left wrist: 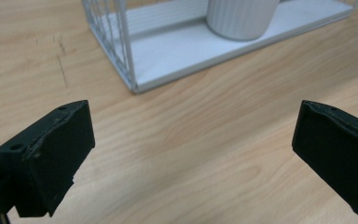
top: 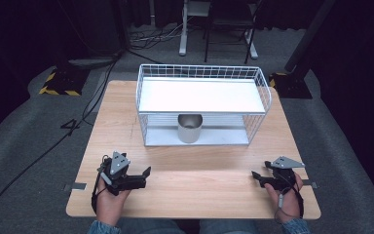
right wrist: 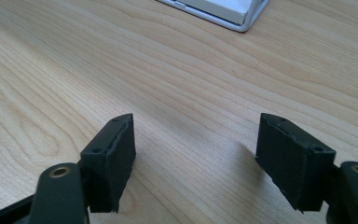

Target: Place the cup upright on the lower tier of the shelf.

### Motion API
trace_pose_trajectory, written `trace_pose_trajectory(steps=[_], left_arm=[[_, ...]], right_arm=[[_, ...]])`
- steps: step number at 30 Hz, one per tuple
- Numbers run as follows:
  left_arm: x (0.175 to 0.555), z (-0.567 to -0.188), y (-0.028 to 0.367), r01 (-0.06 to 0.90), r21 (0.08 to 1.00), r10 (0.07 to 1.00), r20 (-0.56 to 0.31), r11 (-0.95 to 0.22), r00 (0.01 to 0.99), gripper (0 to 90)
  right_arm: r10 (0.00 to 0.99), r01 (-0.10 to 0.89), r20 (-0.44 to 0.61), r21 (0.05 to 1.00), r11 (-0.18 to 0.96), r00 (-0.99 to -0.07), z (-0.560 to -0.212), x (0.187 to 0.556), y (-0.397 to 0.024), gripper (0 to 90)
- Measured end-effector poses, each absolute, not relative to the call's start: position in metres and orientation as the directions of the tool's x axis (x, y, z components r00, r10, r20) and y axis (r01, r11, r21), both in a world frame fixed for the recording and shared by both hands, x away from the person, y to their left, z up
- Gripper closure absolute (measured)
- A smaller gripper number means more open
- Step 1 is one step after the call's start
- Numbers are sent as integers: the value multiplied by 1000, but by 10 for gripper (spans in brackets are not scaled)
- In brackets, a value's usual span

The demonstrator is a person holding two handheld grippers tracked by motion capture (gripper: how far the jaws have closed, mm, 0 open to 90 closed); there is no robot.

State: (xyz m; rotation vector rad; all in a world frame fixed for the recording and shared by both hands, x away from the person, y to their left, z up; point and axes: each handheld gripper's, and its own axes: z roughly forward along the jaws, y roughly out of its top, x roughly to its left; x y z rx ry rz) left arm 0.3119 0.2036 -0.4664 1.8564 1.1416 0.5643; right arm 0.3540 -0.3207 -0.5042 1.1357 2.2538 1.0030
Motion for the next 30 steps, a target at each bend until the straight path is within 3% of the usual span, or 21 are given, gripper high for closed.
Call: trace_pose_trajectory(steps=[8,16,19,30], left_arm=[[315,-485,233,609,757,902,-62,-236,428,0],[325,-502,238,705,653,908,-63,-277,415,0],[326,-506,238,689,657,905,-24,-306,425,0],[326,-507,239,679,668,902,-27,-304,431,1]], right_arm=[[816,508,-53,759,408,-576,-504,354,-320,282],[816,504,-59,760,411,-575,-504,353,-320,282],[816,503,-61,760,411,-575,-504,353,-320,282],[812,501,-60,760,414,-580,-504,353,-319,278]])
